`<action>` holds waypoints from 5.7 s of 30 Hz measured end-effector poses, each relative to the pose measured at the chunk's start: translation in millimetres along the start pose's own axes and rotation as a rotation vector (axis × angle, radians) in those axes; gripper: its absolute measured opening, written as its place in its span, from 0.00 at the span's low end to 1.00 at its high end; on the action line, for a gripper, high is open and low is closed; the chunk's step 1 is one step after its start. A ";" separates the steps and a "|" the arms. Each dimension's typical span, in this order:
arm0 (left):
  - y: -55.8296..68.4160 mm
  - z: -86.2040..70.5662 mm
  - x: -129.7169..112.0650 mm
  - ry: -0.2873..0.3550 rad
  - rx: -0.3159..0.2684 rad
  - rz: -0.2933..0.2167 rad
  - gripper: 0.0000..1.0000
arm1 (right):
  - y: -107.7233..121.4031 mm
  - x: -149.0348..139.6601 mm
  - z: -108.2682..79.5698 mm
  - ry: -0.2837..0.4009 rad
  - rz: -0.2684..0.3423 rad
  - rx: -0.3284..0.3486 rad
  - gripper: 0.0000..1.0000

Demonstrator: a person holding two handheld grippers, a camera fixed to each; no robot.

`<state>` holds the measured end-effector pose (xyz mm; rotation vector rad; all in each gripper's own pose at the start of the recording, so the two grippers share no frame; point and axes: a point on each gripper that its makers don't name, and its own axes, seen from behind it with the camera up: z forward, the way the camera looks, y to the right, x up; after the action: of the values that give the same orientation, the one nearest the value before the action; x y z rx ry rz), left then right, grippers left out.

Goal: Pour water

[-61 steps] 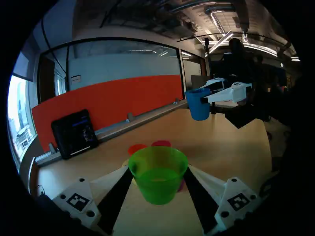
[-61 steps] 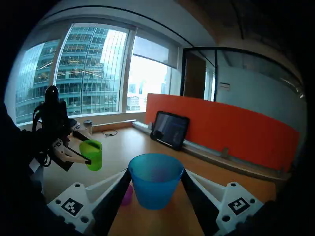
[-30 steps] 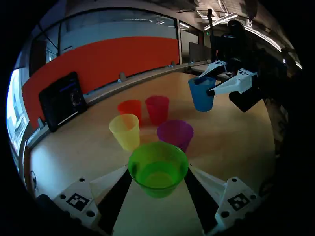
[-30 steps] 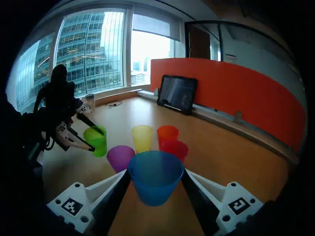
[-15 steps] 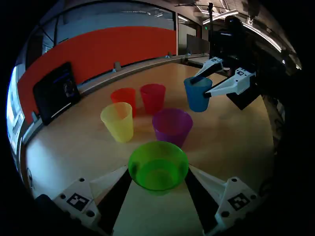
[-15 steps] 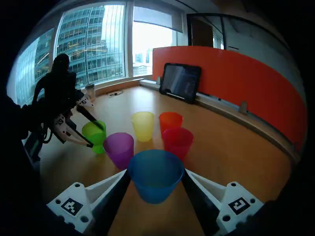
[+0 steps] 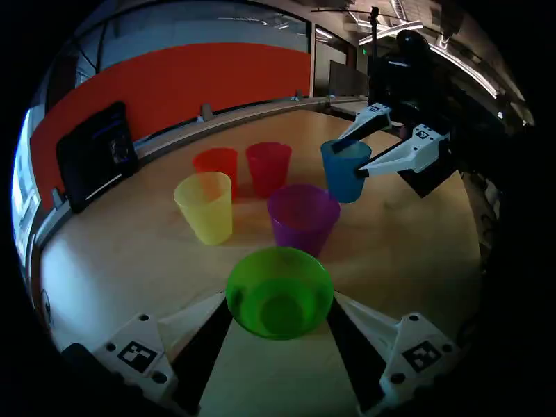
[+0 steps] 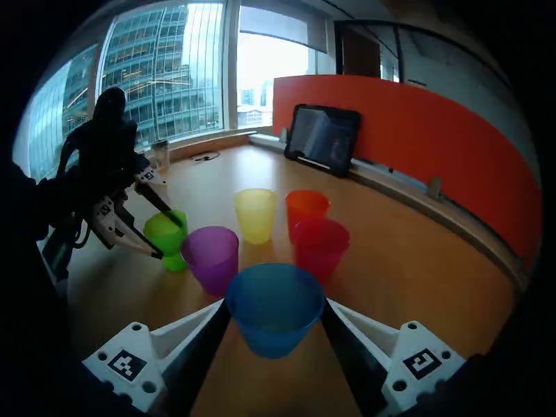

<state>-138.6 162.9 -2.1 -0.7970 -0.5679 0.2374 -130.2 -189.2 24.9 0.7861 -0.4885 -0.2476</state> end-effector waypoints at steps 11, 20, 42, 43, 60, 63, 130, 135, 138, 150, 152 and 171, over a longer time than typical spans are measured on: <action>2.7 -7.0 -4.6 -0.004 -0.022 -0.032 0.99 | -1.2 -10.9 11.7 -0.022 -0.003 -0.005 0.93; 0.0 -16.2 -6.3 0.017 -0.015 -0.074 0.98 | -0.6 -16.0 18.4 -0.030 -0.014 -0.011 0.93; -2.8 -36.0 -9.8 0.053 0.014 -0.080 0.99 | -4.4 -22.9 15.6 -0.051 -0.022 -0.024 1.00; -2.6 -37.1 -10.1 0.054 0.016 -0.080 0.99 | -4.9 -23.5 13.6 -0.051 -0.020 -0.024 1.00; -13.4 -72.8 -9.7 0.134 0.141 -0.093 0.98 | -0.2 -33.4 -41.1 0.002 0.034 -0.123 1.00; -18.0 -82.3 -10.5 0.155 0.181 -0.096 0.98 | -0.6 -34.2 -51.5 0.021 0.047 -0.147 1.00; -102.3 -180.6 39.7 0.651 0.855 -0.172 0.99 | 63.8 19.1 -184.8 0.550 0.199 -0.889 1.00; -102.4 -180.9 33.5 0.665 0.858 -0.182 0.99 | 61.2 17.0 -185.6 0.539 0.200 -0.898 1.00; -102.9 -181.9 31.4 0.675 0.867 -0.180 0.99 | 60.9 17.1 -186.4 0.532 0.196 -0.904 1.00; -98.8 -174.4 27.9 0.701 0.867 -0.188 0.98 | 57.8 29.3 -190.9 0.538 0.190 -0.913 1.00; -99.0 -172.6 26.7 0.703 0.868 -0.188 0.99 | 57.2 30.1 -190.8 0.536 0.187 -0.915 1.00; -96.3 -150.7 14.0 0.689 0.850 -0.230 0.99 | 57.4 28.4 -187.6 0.521 0.187 -0.920 1.00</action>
<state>-42.9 11.4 -10.8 0.0443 0.1194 -0.0281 -8.7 -45.5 -37.3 -0.1109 0.0736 -0.0649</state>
